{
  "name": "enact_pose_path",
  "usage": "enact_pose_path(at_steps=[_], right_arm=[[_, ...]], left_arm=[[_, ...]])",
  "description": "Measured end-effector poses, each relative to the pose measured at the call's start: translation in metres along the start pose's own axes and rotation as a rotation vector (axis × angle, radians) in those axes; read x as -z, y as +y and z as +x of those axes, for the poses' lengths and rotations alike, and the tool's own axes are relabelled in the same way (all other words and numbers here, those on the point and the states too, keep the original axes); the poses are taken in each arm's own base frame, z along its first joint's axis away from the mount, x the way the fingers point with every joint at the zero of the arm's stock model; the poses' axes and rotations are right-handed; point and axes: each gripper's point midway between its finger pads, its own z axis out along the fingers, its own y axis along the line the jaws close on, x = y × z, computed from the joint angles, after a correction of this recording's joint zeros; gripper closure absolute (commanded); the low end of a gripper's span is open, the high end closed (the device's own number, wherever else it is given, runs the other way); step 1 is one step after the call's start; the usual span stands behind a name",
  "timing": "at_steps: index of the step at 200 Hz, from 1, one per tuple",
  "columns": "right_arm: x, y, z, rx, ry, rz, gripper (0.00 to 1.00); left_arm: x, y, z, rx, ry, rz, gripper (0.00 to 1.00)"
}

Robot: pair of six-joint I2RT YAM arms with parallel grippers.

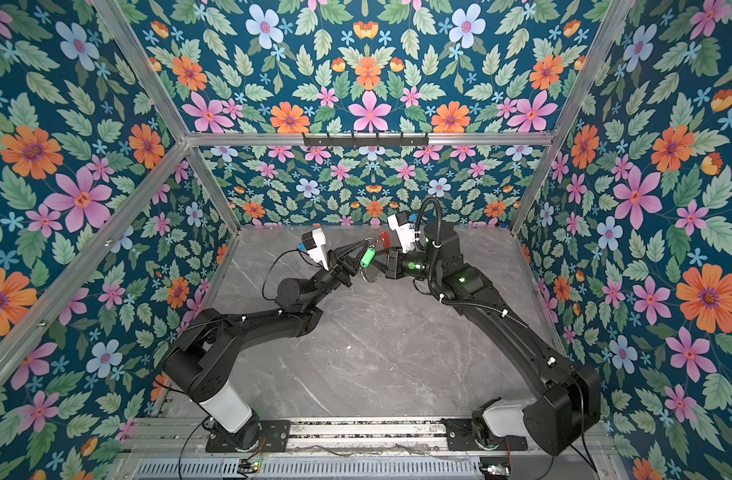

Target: Put the keys on the keyring

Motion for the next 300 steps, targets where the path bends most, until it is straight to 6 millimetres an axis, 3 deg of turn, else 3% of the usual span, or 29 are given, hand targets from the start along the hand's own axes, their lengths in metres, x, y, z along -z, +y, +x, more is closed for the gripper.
enact_pose_path(at_steps=[33, 52, 77, 105, 142, 233, 300], right_arm=[[0.024, -0.017, -0.015, 0.025, -0.053, 0.103, 0.84], [0.036, -0.024, -0.021, 0.025, -0.073, 0.128, 0.75], [0.036, -0.003, -0.022, 0.062, -0.067, 0.017, 0.61], [0.030, 0.017, -0.020, 0.066, -0.050, -0.104, 0.60], [0.023, 0.033, -0.018, 0.083, -0.029, -0.187, 0.66], [0.018, 0.027, -0.017, 0.090, -0.036, -0.156, 0.97], [-0.003, 0.012, -0.002, 0.064, 0.000, -0.117, 1.00]], left_arm=[[-0.002, -0.002, -0.002, -0.004, -0.002, 0.009, 1.00], [-0.003, -0.005, -0.003, 0.003, 0.002, 0.025, 1.00], [-0.004, -0.009, -0.005, 0.002, 0.005, 0.040, 1.00], [-0.003, -0.013, -0.008, 0.001, 0.001, 0.047, 1.00], [-0.002, -0.016, -0.012, -0.001, -0.005, 0.049, 1.00], [0.002, -0.015, -0.014, 0.003, -0.016, 0.027, 1.00], [0.004, -0.007, -0.012, 0.001, -0.022, 0.000, 1.00]])
